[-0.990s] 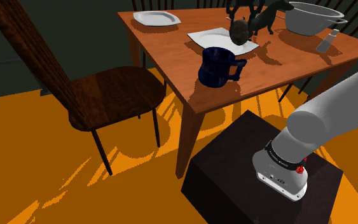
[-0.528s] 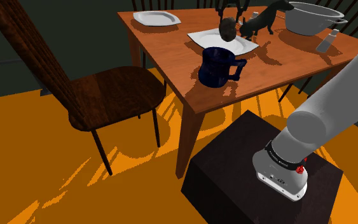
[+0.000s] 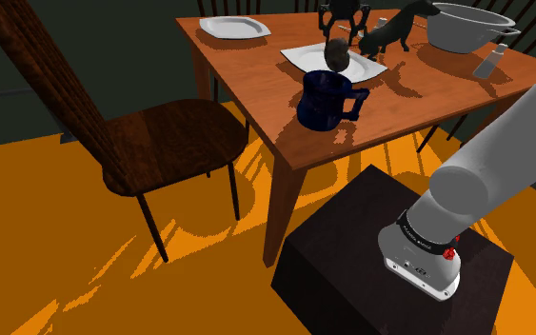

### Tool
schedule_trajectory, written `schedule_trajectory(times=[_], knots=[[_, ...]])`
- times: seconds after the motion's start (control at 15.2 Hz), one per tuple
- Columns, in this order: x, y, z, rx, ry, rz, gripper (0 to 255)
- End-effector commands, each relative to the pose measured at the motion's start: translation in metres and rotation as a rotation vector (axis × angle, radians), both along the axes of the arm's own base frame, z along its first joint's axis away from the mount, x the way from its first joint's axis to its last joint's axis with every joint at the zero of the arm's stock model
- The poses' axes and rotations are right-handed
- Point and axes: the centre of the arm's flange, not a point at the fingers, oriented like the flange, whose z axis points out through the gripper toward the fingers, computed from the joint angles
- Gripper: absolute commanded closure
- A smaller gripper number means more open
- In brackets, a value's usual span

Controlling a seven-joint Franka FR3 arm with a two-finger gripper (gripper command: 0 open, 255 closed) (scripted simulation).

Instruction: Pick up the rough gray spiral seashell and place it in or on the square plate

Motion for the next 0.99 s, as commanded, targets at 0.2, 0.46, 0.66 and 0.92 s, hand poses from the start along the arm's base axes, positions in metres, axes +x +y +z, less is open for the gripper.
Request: schedule_trajectory(times=[0.2, 0.46, 0.66, 0.92], knots=[[0.001, 0.001, -0.029, 0.004, 0.012, 0.000, 255], [0.001, 0.000, -0.029, 0.004, 0.012, 0.000, 255], [0.001, 0.000, -0.029, 0.004, 0.012, 0.000, 255], [0.001, -0.001, -0.029, 0.004, 0.012, 0.000, 0]])
